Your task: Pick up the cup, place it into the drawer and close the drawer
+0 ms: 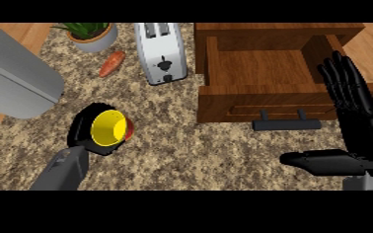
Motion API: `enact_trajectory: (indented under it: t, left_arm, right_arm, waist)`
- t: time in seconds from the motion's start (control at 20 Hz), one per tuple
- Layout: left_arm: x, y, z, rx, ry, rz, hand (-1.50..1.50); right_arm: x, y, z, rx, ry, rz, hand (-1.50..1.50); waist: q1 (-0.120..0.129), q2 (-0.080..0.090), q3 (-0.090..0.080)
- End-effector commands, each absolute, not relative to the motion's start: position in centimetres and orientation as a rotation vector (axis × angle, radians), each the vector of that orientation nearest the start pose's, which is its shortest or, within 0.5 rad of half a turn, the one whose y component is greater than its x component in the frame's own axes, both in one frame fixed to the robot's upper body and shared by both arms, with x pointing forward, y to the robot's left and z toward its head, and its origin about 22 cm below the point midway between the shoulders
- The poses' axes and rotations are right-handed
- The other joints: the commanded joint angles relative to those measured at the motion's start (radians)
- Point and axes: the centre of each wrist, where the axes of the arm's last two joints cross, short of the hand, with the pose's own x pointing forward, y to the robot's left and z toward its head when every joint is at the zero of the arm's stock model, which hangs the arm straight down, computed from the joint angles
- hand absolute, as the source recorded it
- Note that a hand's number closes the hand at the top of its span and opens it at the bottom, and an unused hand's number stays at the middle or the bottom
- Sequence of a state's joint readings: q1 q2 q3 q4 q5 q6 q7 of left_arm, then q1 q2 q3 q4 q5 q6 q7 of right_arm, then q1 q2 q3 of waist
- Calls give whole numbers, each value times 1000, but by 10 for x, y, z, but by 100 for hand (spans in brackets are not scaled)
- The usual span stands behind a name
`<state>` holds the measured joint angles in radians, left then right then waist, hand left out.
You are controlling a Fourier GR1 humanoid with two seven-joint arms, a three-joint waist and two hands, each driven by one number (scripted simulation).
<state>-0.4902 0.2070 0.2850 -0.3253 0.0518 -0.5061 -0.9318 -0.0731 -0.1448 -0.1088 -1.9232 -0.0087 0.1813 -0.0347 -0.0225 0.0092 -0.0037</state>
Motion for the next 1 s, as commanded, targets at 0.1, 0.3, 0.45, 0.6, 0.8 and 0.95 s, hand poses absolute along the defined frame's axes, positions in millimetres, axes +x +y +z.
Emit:
enact_trajectory:
  t: [0.1,0.3,0.45,0.6,0.8,0.95]
  left_arm:
    - [282,305,-131,-228,-1981,381,150]
    - [303,293,-116,-274,-2049,386,150]
    - [321,290,-98,-314,-2077,333,150]
    - [340,269,-77,-354,-2098,217,150]
    - [360,269,-39,-381,-2142,136,150]
    - [373,211,-9,-379,-2168,90,150]
  right_arm:
    - [242,-278,105,-85,-2002,255,-150]
    - [251,-280,108,-58,-2018,246,-150]
    - [239,-282,117,-78,-2014,266,-150]
    - [242,-274,103,-69,-1984,242,-150]
    - [248,-282,129,-88,-2009,220,-150]
    - [232,-284,114,-97,-2004,212,-150]
  waist:
    - [16,-3,1]
    - [15,-4,2]
    - [13,-9,3]
    - [27,-13,4]
    - [31,-14,4]
    - [35,-21,6]
